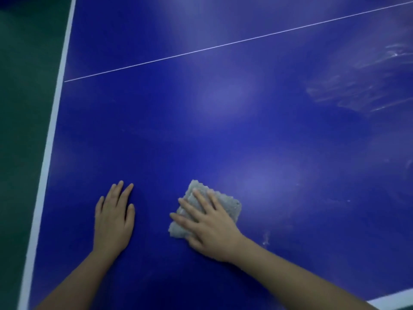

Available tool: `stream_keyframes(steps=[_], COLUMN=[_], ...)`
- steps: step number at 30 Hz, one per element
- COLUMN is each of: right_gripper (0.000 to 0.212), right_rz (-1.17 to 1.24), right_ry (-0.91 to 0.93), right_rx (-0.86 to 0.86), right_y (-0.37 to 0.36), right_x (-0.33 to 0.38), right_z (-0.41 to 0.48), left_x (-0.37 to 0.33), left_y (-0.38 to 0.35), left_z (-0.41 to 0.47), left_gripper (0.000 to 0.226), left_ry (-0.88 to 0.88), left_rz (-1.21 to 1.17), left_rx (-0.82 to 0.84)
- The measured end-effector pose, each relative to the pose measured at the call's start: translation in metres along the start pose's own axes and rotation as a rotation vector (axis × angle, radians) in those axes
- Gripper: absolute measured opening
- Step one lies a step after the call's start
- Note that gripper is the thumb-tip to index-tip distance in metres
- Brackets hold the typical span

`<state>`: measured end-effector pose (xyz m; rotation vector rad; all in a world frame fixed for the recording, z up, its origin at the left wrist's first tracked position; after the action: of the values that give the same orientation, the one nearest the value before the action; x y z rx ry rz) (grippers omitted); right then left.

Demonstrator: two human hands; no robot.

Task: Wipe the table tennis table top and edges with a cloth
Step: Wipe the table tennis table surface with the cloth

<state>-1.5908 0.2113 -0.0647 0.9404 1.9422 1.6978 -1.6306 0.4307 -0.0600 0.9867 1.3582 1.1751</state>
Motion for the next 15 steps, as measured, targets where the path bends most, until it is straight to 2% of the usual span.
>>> stream_keyframes(steps=[2, 3, 4, 7, 8, 10, 13, 15], right_gripper=[0.051, 0.051, 0.052, 0.051, 0.052, 0.053, 0.054, 0.054], right_rz=[0.001, 0.033, 0.045, 0.068, 0.133, 0.238, 0.233, 0.201], right_ry=[-0.019, -0.115, -0.262, -0.869, -1.04, -1.252, -1.303, -1.163], right_rx=[-0.062, -0.112, -0.128, -0.099, -0.108, -0.129, -0.189, -0.178], right_y=[0.005, 0.008, 0.011, 0.015, 0.016, 0.013, 0.003, -0.006], right_x=[-0.028, -0.057, -0.095, -0.216, -0.241, -0.254, -0.196, -0.124], right_z=[-0.007, -0.009, -0.012, -0.06, -0.086, -0.125, -0.13, -0.108], left_x=[0.002, 0.002, 0.003, 0.001, 0.003, 0.009, 0.024, 0.034], left_y=[0.0, 0.0, -0.001, 0.003, 0.007, 0.012, 0.014, 0.015], left_z=[-0.001, -0.001, 0.0, -0.005, -0.012, -0.035, -0.075, -0.097], left_gripper=[0.049, 0.046, 0.044, 0.042, 0.041, 0.039, 0.038, 0.038], left_ry=[-0.006, -0.01, -0.015, -0.021, -0.011, 0.01, 0.007, -0.002], left_rz=[-0.012, -0.022, -0.035, -0.138, -0.179, -0.205, -0.189, -0.172], left_rx=[-0.015, -0.02, -0.021, -0.05, -0.069, -0.094, -0.087, -0.073])
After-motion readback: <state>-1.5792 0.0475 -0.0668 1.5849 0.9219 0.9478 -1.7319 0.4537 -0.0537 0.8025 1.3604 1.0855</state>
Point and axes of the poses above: each hand's wrist, its own z-axis towards the middle knuckle, its own y-axis out of the back of the hand, x = y × z, the point moved 6 cm from there along z, towards the middle knuckle, and after that the axes turned 12 degrees about -y, right-handed, at the moved point
